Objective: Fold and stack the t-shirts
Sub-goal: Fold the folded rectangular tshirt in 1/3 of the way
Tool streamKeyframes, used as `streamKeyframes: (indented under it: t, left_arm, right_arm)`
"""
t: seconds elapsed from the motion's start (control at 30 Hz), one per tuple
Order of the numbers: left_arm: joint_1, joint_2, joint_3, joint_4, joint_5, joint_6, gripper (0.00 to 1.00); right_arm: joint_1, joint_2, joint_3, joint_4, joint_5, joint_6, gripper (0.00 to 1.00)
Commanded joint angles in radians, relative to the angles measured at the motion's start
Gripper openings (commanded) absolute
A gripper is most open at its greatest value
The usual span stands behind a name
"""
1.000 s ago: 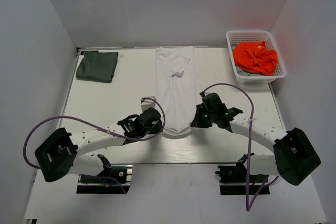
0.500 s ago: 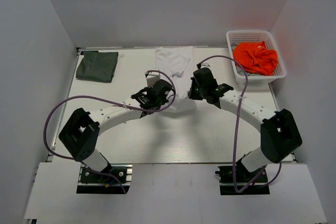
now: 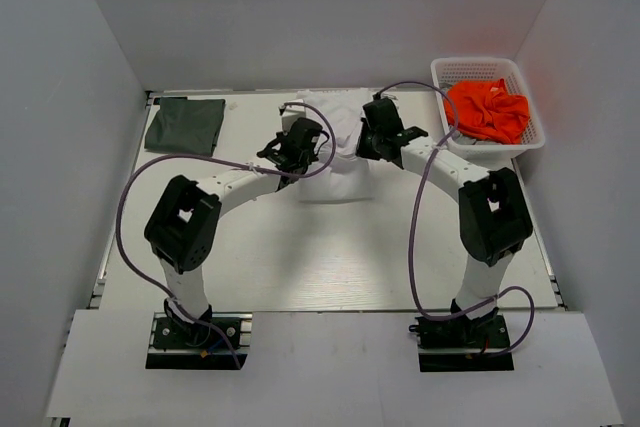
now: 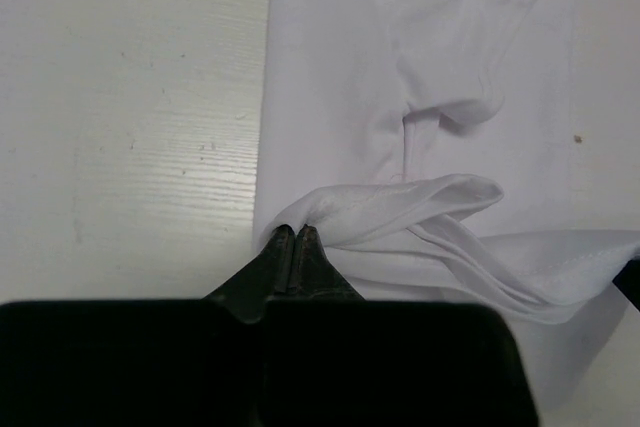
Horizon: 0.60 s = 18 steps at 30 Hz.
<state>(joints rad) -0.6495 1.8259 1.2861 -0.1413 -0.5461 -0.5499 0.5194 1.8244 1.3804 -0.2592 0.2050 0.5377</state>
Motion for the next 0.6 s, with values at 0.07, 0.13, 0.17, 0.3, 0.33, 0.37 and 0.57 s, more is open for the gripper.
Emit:
streamKeyframes:
  t: [0.07, 0.13, 0.17, 0.3, 0.33, 0.37, 0.57]
  left_arm:
    - [0.047, 0.050, 0.085, 0.095, 0.074, 0.097, 0.00]
    - [0.056, 0.076, 0.111, 0.079, 0.100, 0.108, 0.00]
    - [0.065, 0.087, 0.120, 0.078, 0.118, 0.123, 0.00]
    - [0.074, 0.118, 0.121, 0.101, 0.164, 0.137, 0.00]
    - [0.074, 0.128, 0.121, 0.115, 0.179, 0.137, 0.00]
    - [0.083, 0.145, 0.130, 0.115, 0.179, 0.137, 0.00]
    - [0.114, 0.223, 0.241, 0.083, 0.158, 0.137, 0.19]
  right_arm:
    - [-0.042, 0.041, 0.074, 0.018, -0.024, -0.010, 0.00]
    - [-0.050, 0.064, 0.081, 0.021, -0.036, -0.012, 0.00]
    - [-0.058, 0.068, 0.095, 0.018, -0.045, -0.013, 0.00]
    - [-0.074, 0.122, 0.132, -0.005, -0.064, -0.008, 0.00]
    - [-0.076, 0.134, 0.134, -0.006, -0.087, 0.005, 0.00]
    - [-0.079, 0.148, 0.138, 0.003, -0.087, 0.008, 0.00]
    - [-0.113, 0.232, 0.210, 0.020, -0.061, 0.015, 0.22]
